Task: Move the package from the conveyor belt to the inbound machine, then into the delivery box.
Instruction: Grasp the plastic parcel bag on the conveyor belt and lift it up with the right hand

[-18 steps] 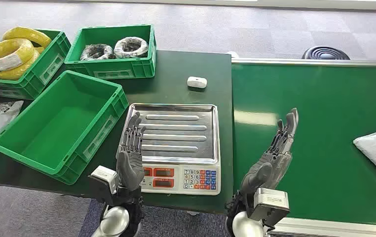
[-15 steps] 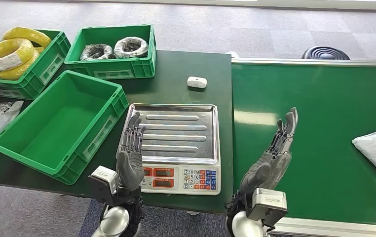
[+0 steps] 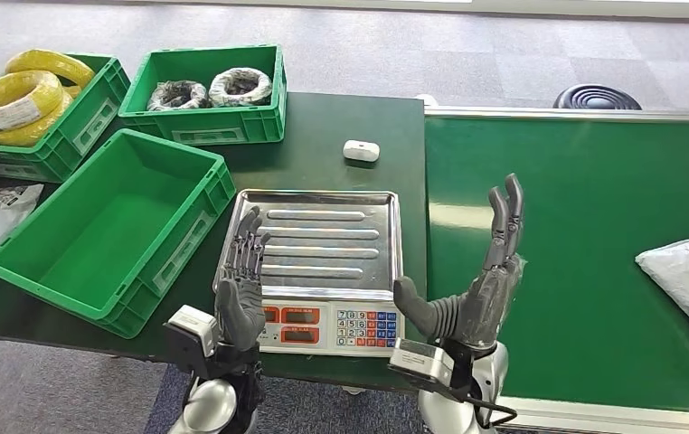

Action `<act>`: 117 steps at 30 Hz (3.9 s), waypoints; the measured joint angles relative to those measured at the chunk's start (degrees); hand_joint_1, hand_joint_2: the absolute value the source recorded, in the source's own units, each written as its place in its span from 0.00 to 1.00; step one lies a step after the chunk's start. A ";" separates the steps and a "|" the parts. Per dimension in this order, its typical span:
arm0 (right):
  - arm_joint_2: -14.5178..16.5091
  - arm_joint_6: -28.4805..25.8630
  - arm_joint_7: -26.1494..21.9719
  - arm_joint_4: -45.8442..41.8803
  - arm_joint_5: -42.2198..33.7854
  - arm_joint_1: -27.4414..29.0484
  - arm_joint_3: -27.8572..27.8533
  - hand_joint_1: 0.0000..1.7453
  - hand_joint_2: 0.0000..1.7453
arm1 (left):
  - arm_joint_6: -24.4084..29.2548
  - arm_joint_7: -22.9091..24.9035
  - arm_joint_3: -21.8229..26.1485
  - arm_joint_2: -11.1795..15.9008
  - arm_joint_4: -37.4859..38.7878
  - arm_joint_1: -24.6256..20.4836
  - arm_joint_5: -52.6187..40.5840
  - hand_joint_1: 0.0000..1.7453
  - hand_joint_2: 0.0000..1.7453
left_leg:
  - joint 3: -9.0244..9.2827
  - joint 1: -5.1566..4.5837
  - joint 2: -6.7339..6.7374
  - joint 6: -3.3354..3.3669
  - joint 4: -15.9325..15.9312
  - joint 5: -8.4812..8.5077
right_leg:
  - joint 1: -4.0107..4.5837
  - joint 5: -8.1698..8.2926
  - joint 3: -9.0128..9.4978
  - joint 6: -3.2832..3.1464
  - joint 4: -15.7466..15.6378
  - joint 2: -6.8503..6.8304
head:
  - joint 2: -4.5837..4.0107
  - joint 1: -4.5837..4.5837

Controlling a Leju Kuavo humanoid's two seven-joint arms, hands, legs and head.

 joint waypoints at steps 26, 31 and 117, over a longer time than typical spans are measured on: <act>-17.80 13.18 32.76 22.55 40.45 -25.60 -26.68 0.00 1.00 | -1.74 0.04 7.19 -0.38 -4.96 8.31 -1.90 0.00 0.00 | -0.10 -0.31 -0.19 0.38 0.14 0.17 | -0.35 0.23 0.06 0.36 -0.02 -0.23 | 0.00 -0.02; -25.74 12.78 34.63 44.29 40.92 -34.76 -28.72 0.00 1.00 | -2.11 -0.02 8.11 0.32 -5.42 9.24 -1.11 0.00 0.00 | -0.21 -0.33 -0.43 0.47 0.20 0.23 | -0.36 0.24 0.06 0.37 -0.02 -0.46 | 0.00 -0.02; -38.31 17.43 27.54 73.50 41.38 -45.42 -12.41 0.00 1.00 | 0.75 -0.02 11.69 4.78 -7.34 11.34 -1.54 0.00 0.00 | -0.31 -0.38 -0.34 0.52 0.21 0.23 | -0.39 0.23 -0.05 0.41 -0.02 -0.43 | 0.00 -0.03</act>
